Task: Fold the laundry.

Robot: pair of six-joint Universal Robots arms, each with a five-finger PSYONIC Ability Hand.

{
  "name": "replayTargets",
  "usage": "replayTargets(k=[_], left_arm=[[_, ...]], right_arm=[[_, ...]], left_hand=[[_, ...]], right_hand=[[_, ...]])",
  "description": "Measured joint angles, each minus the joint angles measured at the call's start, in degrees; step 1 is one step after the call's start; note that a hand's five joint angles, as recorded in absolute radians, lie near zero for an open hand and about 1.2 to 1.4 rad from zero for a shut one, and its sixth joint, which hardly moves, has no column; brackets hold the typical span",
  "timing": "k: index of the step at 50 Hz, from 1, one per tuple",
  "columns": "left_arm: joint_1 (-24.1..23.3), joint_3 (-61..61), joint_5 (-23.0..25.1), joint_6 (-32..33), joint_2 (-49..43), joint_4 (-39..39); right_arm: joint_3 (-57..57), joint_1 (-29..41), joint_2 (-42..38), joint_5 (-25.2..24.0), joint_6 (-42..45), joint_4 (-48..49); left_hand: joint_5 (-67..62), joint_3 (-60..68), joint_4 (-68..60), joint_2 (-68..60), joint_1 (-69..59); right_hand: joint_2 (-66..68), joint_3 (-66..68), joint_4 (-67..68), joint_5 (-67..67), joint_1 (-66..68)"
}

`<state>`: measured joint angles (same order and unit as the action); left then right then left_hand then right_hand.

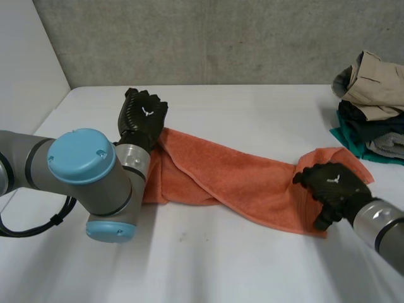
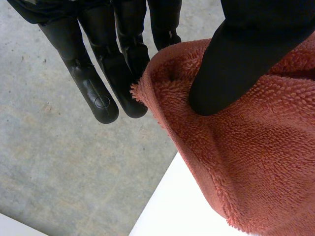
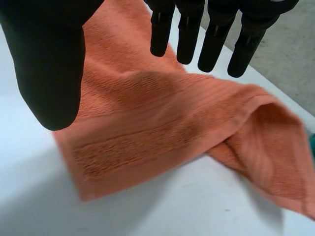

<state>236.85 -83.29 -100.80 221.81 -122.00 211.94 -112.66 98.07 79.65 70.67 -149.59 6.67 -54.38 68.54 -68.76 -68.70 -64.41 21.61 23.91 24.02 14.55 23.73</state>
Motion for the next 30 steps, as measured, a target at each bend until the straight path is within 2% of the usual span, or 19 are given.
replayTargets(k=[5, 9, 17, 22, 23, 25, 26, 30], left_arm=[[0.0, -0.1, -0.1, -0.9, -0.1, -0.1], [0.0, -0.3, -0.1, -1.6, -0.1, -0.2], [-0.1, -0.8, -0.1, -2.2, -0.1, -0.4], [0.0, -1.0, -0.1, -2.4, 0.0, -0.8], [0.0, -1.0, -0.1, -2.5, 0.0, -0.8], [0.0, -1.1, -0.1, -2.6, 0.0, -0.9], [-0.1, -1.1, -0.1, -2.7, 0.0, -1.0], [-0.2, -1.3, -0.1, -3.0, 0.2, -1.2]], right_arm=[[-3.0, -0.2, -2.1, -2.0, -0.2, 5.7], [-3.1, -0.3, -5.5, -3.0, 0.0, 8.5], [-2.0, -0.1, -9.5, -3.5, 0.8, 10.5], [-1.6, 0.0, -10.4, -3.4, 0.9, 11.6], [-1.4, 0.0, -10.6, -3.3, 0.9, 12.5], [-1.3, 0.0, -10.7, -3.2, 0.9, 13.2], [-1.2, 0.0, -10.7, -3.1, 0.9, 14.0], [-0.8, 0.0, -10.7, -2.8, 0.9, 15.9]], left_hand=[[0.0, 0.0, 0.0, 0.0, 0.0], [0.0, 0.0, 0.0, 0.0, 0.0], [0.0, 0.0, 0.0, 0.0, 0.0], [0.0, 0.0, 0.0, 0.0, 0.0], [0.0, 0.0, 0.0, 0.0, 0.0], [0.0, 0.0, 0.0, 0.0, 0.0], [0.0, 0.0, 0.0, 0.0, 0.0], [0.0, 0.0, 0.0, 0.0, 0.0]], right_hand=[[0.2, 0.8, 0.9, 1.0, 0.8], [5.9, 4.1, 4.0, 3.8, 4.2], [7.8, 6.3, 6.3, 6.0, 6.5], [14.1, 11.7, 11.5, 9.9, 12.1], [24.7, 22.1, 21.9, 19.7, 21.5], [31.1, 28.5, 28.4, 27.1, 27.3], [38.7, 36.1, 36.1, 34.9, 33.7], [45.7, 43.9, 44.1, 41.7, 39.0]])
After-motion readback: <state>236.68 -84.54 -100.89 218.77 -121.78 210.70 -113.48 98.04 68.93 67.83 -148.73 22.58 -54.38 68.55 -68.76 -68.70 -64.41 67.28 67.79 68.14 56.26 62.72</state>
